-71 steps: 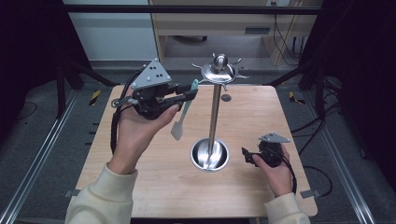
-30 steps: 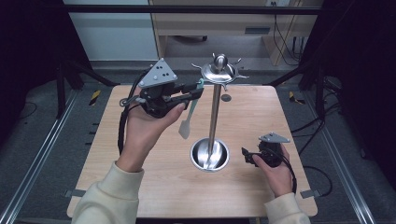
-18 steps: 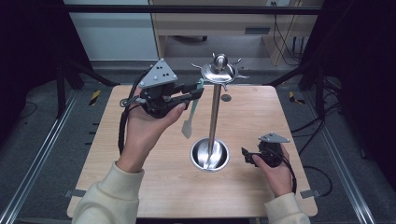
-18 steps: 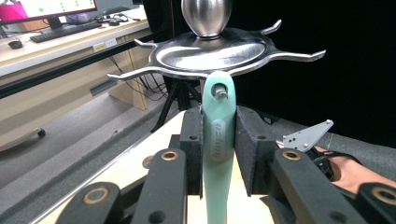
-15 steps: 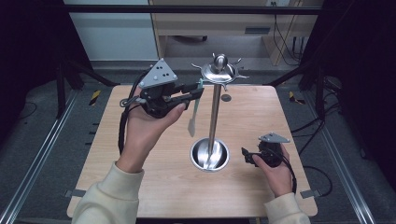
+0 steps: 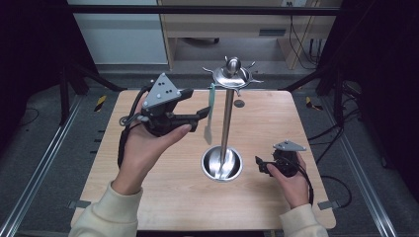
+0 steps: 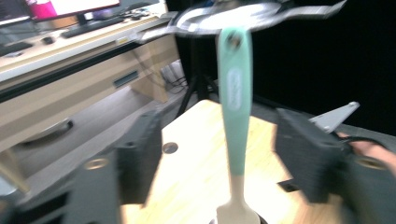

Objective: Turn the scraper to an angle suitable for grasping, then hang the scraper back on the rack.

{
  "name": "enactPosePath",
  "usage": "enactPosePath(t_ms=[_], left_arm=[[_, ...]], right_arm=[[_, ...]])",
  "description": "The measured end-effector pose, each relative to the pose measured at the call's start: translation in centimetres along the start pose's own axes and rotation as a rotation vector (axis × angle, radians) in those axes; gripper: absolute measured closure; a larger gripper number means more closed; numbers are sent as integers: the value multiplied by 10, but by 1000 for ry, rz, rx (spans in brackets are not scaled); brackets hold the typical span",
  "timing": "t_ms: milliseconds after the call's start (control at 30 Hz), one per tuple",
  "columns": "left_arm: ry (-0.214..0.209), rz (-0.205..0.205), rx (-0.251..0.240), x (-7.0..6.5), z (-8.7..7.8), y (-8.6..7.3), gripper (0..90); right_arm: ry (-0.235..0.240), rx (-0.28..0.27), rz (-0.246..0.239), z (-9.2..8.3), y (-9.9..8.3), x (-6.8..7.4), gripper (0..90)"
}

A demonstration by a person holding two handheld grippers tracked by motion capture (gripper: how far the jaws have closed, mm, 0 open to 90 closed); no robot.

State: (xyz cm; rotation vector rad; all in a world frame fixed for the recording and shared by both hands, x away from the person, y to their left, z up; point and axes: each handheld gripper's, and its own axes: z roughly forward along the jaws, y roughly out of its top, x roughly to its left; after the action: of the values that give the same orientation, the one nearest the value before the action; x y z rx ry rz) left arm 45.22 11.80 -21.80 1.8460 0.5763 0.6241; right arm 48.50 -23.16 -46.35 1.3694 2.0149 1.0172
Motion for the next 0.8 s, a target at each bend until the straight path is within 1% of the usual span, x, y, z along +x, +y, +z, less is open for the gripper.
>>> enactPosePath(t_ms=[33, 100, 133, 167, 200, 233, 267, 333, 367, 400, 433, 467, 500, 567, 667, 700, 733, 800], left_arm=[[6, -5, 12, 0, 0, -5, 235], [14, -2, 50, 0, 0, -18, 137], [16, -4, 65, 0, -1, -25, 85], [16, -2, 75, 0, -2, -32, 60], [17, 0, 83, 1, -4, -39, 53], [7, -10, 95, 2, -5, -46, 47], [9, -11, 94, 3, -7, -52, 40], [23, -18, 98, 7, -10, -64, 37], [43, -15, 107, 9, -12, -70, 36], [50, -5, 105, 12, -12, -76, 36], [52, -2, 116, 13, -13, -82, 35], [59, -16, 134, 13, -14, -88, 33], [69, -17, 152, 14, -15, -94, 32], [68, -36, 174, 16, -16, -105, 32], [81, -40, 199, 19, -18, -120, 31], [95, -31, 200, 21, -18, -125, 31], [103, -27, 214, 22, -18, -130, 31], [120, -29, 234, 24, -18, -139, 31]], right_arm=[[0, 2, -1, 0, 0, 0, 121], [0, 1, 0, 0, 0, 1, 121], [1, -1, -8, 0, 0, 0, 121], [1, -1, -7, 0, 0, 0, 121], [1, -1, -4, 0, 0, 0, 121], [0, -1, -6, 0, 0, 0, 121], [-2, 0, -7, 0, 0, 0, 121], [-1, 1, -4, 0, 0, 1, 120], [-3, -1, -6, 0, 0, 1, 120], [-4, -2, -5, 0, 0, 1, 120], [-4, -3, -9, 0, 0, 0, 120], [-6, -2, -5, 0, 0, 0, 120], [-8, -1, -3, -1, 0, 1, 120], [-9, -2, -2, -1, 0, 1, 120], [-9, -2, -2, -1, 0, 0, 119], [-9, -1, 2, -1, 0, 1, 119], [-9, -1, 2, -1, 0, 0, 119], [-8, -6, -2, -1, -1, 0, 118]])
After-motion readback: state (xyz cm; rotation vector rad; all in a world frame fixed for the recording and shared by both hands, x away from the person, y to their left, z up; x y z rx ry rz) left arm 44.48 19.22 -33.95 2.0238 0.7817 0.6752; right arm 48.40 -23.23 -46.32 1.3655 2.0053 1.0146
